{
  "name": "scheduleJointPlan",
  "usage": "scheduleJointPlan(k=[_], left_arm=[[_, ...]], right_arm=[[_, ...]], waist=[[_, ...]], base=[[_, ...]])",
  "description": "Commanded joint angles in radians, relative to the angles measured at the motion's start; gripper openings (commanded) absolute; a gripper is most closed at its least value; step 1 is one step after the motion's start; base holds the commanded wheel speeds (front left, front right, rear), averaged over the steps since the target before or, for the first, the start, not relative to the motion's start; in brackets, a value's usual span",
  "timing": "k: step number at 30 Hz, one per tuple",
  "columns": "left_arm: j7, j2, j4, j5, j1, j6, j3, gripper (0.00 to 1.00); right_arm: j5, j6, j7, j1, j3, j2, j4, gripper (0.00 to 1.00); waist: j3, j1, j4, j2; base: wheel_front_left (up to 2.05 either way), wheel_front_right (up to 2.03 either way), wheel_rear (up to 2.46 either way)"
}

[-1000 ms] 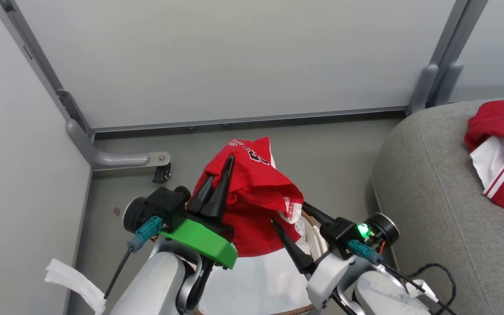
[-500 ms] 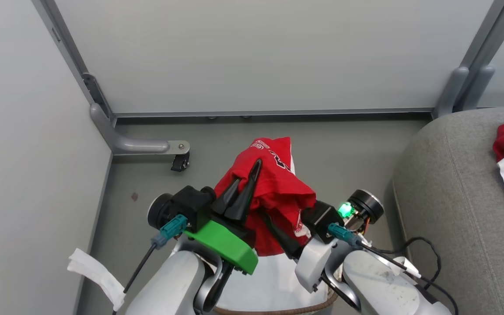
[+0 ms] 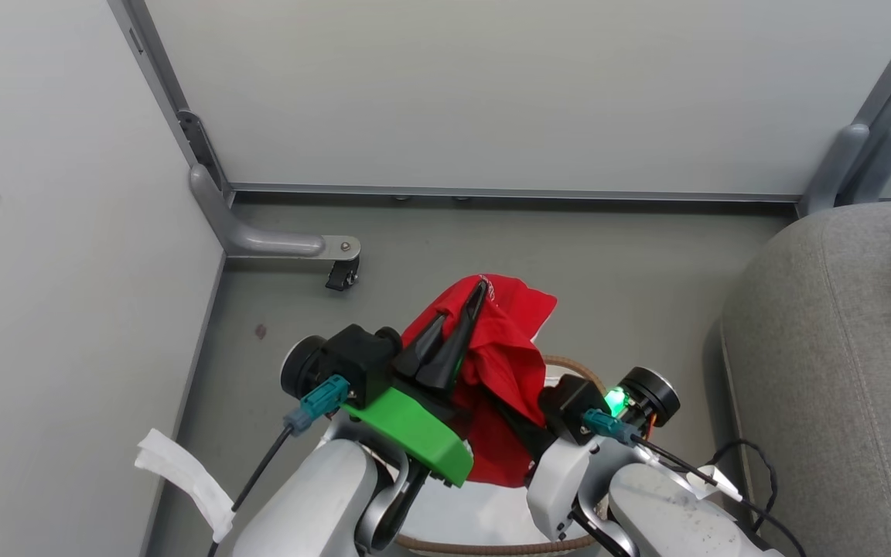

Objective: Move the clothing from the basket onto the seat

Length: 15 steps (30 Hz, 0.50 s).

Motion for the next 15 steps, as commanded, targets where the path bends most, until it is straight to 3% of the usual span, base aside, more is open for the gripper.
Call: scheduleJointPlan(k=[1, 7, 8, 9, 15], left_arm=[[-0.001, -0.005, -0.008, -0.006, -0.023, -0.003, 0.004, 0.00], [-0.001, 0.000, 0.000, -0.001, -0.016, -0.003, 0.017, 0.00], [-0.001, 0.000, 0.009, -0.001, -0.010, -0.003, 0.019, 0.26], [-0.001, 0.001, 0.017, -0.001, -0.007, -0.003, 0.019, 1.00], [-0.001, 0.017, 0.047, 0.025, 0.017, -0.003, 0.058, 1.00]], right_arm=[[0.008, -0.001, 0.000, 0.013, 0.003, -0.005, 0.005, 0.00], [0.019, -0.001, 0.000, 0.015, -0.015, -0.005, -0.019, 0.00], [0.019, -0.001, 0.000, 0.015, -0.023, -0.005, -0.027, 0.00], [0.017, -0.001, 0.000, 0.017, -0.036, -0.005, -0.040, 0.00], [-0.008, -0.001, 0.000, 0.047, -0.144, -0.005, -0.134, 0.00]], waist=[[0.001, 0.0001, 0.001, 0.0000], [0.002, 0.0001, -0.005, 0.0000], [0.003, 0.0001, -0.007, 0.0000], [0.004, 0.0001, -0.010, 0.0000], [0.015, 0.0001, -0.059, 0.0000]], base=[[0.00, 0.00, 0.00], [0.00, 0.00, 0.00], [0.00, 0.00, 0.00], [0.00, 0.00, 0.00], [0.00, 0.00, 0.00]])
